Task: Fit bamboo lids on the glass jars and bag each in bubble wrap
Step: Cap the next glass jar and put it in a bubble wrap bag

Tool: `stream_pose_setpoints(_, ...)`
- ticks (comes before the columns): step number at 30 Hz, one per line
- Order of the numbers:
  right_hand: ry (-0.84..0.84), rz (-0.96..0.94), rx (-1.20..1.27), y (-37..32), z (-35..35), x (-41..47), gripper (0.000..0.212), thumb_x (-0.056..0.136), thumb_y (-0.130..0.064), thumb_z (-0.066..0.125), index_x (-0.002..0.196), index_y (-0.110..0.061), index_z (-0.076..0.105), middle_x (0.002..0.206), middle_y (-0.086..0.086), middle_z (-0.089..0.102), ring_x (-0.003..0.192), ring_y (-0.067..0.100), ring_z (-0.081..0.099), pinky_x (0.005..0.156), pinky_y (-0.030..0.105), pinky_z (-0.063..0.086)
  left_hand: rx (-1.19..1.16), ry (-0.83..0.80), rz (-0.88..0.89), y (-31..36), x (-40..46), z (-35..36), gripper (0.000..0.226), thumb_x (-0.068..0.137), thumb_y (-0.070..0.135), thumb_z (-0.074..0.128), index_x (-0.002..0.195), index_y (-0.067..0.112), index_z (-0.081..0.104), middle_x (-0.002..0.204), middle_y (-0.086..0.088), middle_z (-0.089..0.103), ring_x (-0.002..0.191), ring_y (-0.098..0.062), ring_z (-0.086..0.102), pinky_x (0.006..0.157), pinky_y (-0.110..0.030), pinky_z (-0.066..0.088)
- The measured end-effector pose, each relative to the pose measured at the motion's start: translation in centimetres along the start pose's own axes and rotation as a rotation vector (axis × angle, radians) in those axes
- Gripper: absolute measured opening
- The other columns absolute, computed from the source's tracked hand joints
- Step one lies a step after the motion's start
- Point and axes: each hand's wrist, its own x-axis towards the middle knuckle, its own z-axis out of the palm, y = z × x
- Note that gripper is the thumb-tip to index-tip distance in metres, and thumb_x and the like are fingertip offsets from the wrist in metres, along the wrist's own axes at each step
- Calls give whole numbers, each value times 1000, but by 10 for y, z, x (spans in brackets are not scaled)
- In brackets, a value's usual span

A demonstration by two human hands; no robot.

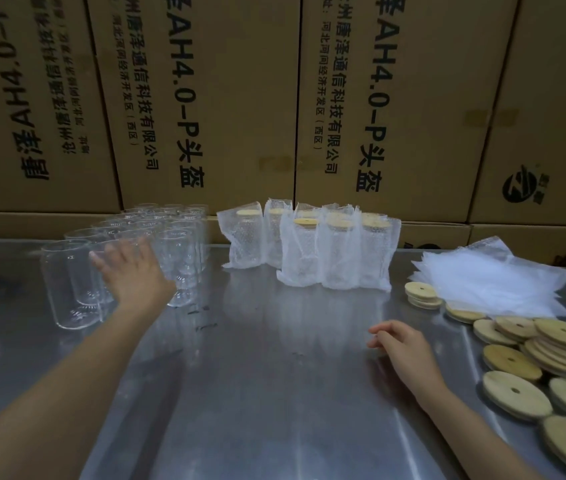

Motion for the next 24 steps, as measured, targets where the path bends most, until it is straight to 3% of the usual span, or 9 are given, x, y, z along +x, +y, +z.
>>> stream_pose_setpoints(3,-9,-3,-22,1,-1,-2,26,90,-3,54,77,-20,68,67,-1,71,82,24,67,86,46,51,33,57,59,-5,-4,-3,63,87,23,59,140,6,29,142,-21,34,134,-39,27,112,-52,23)
stream_pose_setpoints(5,-12,2,-27,2,-1,-1,26,90,-4,54,78,-21,68,67,-2,71,82,23,67,86,45,52,30,116,164,-5,-6,-7,49,85,8,53,133,9,40,130,-15,48,123,-33,40,100,-44,34)
stream_pose_setpoints(9,-21,2,-30,2,-1,-2,25,91,-6,53,78,-23,68,66,-4,70,79,25,67,82,42,50,-22,171,332,1,-18,-8,51,83,-1,52,132,14,47,127,-8,53,119,-28,45,97,-42,34)
stream_pose_setpoints(13,-50,-35,-24,-1,-2,-4,18,92,-9,56,83,-24,64,74,-4,70,81,24,66,75,36,50,-200,264,439,14,-54,-18,45,78,-7,57,118,12,63,113,-10,58,108,-32,51,92,-47,34)
stream_pose_setpoints(15,-70,-95,-21,-4,-1,-8,10,90,-15,64,91,-24,62,83,-4,69,84,20,65,68,27,48,-306,334,520,28,-78,-30,42,71,-11,63,107,10,69,102,-13,61,98,-34,55,86,-46,37)
stream_pose_setpoints(17,-96,-185,-28,-8,2,-14,24,84,-23,73,103,-27,59,93,-9,67,89,13,64,71,18,45,-410,402,630,46,-102,-45,42,63,-15,66,96,9,72,89,-14,62,85,-35,59,79,-45,41)
stream_pose_setpoints(20,-172,-291,-51,-14,8,-26,64,67,-48,81,121,-40,47,114,-23,57,103,-3,56,79,10,40,-572,496,786,78,-135,-63,35,63,-11,65,89,11,73,81,-11,62,75,-32,59,73,-44,45)
stream_pose_setpoints(22,-235,-339,-23,-19,11,-33,85,57,-65,80,128,-49,37,126,-28,47,111,-7,51,84,9,40,-666,534,834,100,-154,-72,35,64,-10,66,89,12,73,81,-8,62,74,-30,58,73,-40,46)
stream_pose_setpoints(24,-261,-383,14,-24,14,-35,95,54,-67,79,134,-50,30,132,-26,45,116,-7,50,91,14,43,-742,557,867,120,-172,-78,33,69,-6,56,91,13,72,83,-7,61,73,-28,57,73,-39,46)
